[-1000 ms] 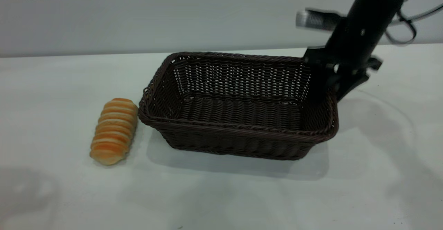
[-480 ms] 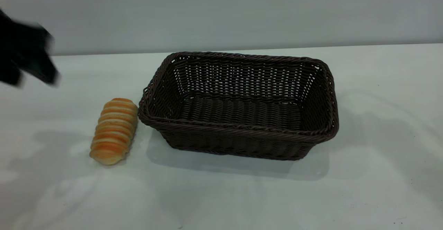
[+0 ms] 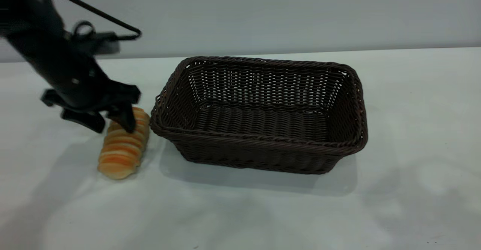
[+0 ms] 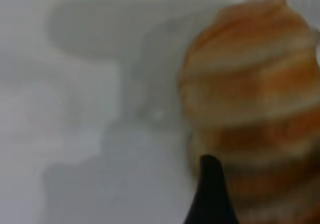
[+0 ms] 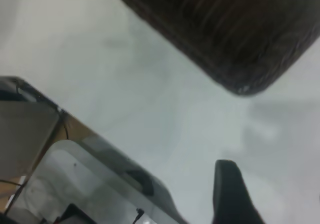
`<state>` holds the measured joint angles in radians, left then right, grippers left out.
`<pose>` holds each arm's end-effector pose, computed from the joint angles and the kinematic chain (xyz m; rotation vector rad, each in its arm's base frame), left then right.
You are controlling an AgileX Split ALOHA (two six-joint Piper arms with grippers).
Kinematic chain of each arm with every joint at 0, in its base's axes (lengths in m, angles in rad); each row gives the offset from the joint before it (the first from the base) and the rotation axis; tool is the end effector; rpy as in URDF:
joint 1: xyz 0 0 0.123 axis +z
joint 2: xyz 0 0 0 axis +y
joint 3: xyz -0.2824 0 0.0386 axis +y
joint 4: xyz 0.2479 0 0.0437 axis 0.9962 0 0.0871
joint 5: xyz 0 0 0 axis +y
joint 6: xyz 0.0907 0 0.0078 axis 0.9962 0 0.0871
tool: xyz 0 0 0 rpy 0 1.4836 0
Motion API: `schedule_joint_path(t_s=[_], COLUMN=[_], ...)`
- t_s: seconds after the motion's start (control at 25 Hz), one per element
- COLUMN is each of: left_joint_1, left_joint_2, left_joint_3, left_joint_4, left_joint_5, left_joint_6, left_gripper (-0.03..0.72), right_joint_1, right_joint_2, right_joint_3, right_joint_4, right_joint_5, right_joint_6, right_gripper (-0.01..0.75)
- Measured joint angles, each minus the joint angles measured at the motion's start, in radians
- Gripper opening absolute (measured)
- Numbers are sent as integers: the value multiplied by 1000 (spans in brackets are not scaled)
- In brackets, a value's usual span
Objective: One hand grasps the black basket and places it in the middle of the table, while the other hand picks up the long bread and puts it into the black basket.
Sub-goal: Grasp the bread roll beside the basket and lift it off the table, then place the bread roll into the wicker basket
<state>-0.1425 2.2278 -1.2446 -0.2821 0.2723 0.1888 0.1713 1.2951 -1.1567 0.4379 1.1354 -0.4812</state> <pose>0.4080 -0.0655 0.0577 0.1022 2.7333 -0.1664 0.2367 0.0765 0.3377 -0.7135 2.5612 0.4974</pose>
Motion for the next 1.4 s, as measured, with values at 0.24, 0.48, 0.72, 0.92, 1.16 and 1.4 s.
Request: schedule_joint_path(t_s=[0.24,0.48,0.72,0.92,1.16,1.4], left_joint_1=[-9,-9,-12,-25,-184,-357], left_joint_2=[73,52,-167,-368,-371,-190], left_joint_3=[-75,-79,-74,-74,-74,-74], left_joint_4=[-13,24,101,59,-33,-44], left_joint_5=[44,62,103,112,79,-99], left_joint_6=[0,0,0,0,0,0], left_gripper=[450,98,98,92,89,94], right_joint_1=[0,0,0,0,0,0], right_joint_2=[-268,-585,-875,-1005,-1070,-1154], right_joint_3=[280,555,660,682,684,684], right_joint_4=[-63,-226,-313,-334,-384,-395], right_joint_5=[-77,-96,-55,-16,-13,-10], right_joint_6=[51,202,294,326,388,398], right_gripper=[437,434,434,434,428,428])
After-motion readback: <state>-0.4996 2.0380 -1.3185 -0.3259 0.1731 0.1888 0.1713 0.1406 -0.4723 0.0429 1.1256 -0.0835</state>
